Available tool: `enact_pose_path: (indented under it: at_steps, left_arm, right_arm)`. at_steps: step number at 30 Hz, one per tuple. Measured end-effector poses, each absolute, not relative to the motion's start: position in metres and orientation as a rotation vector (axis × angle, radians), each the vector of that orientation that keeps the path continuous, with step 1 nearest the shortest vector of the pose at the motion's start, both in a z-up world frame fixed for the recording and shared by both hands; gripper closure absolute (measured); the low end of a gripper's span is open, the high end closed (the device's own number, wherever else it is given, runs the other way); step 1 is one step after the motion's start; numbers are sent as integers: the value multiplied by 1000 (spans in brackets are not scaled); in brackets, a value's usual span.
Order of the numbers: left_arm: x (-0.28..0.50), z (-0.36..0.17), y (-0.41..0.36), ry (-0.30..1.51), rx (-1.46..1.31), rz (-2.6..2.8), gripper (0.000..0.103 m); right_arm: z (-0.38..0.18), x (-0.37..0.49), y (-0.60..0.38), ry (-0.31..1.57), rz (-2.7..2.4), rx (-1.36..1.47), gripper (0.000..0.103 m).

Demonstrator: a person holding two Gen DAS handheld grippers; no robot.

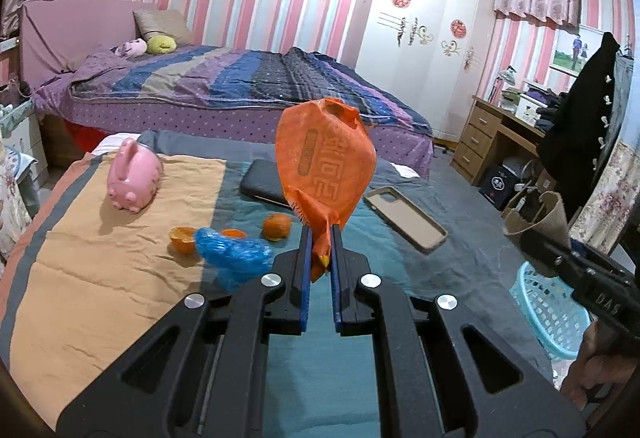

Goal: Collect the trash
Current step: 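Carry the orange bag and cardboard roll over the blue basket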

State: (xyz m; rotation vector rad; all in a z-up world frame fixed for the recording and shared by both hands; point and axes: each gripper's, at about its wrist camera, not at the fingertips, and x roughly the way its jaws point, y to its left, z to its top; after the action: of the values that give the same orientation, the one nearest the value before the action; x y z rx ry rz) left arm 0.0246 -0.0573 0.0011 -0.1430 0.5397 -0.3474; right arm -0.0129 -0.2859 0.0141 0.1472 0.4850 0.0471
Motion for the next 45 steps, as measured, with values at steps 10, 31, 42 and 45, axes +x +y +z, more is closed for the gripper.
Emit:
enact_pose_path:
  at_steps: [10, 31, 42, 45]
  left_arm:
    - [17, 7, -90, 525, -116, -404, 96]
    - [8, 1, -131, 539, -108, -471, 96]
    - [-1, 9, -185, 531, -75, -589, 96]
    - [-2, 7, -206, 553, -76, -635, 96]
  right_arm:
    - [16, -52, -344, 436, -63, 260, 50]
    - [18, -84, -391, 420, -245, 250, 50]
    - [24, -102, -439, 414, -299, 303, 50]
    - [24, -106, -453, 405, -339, 339, 50]
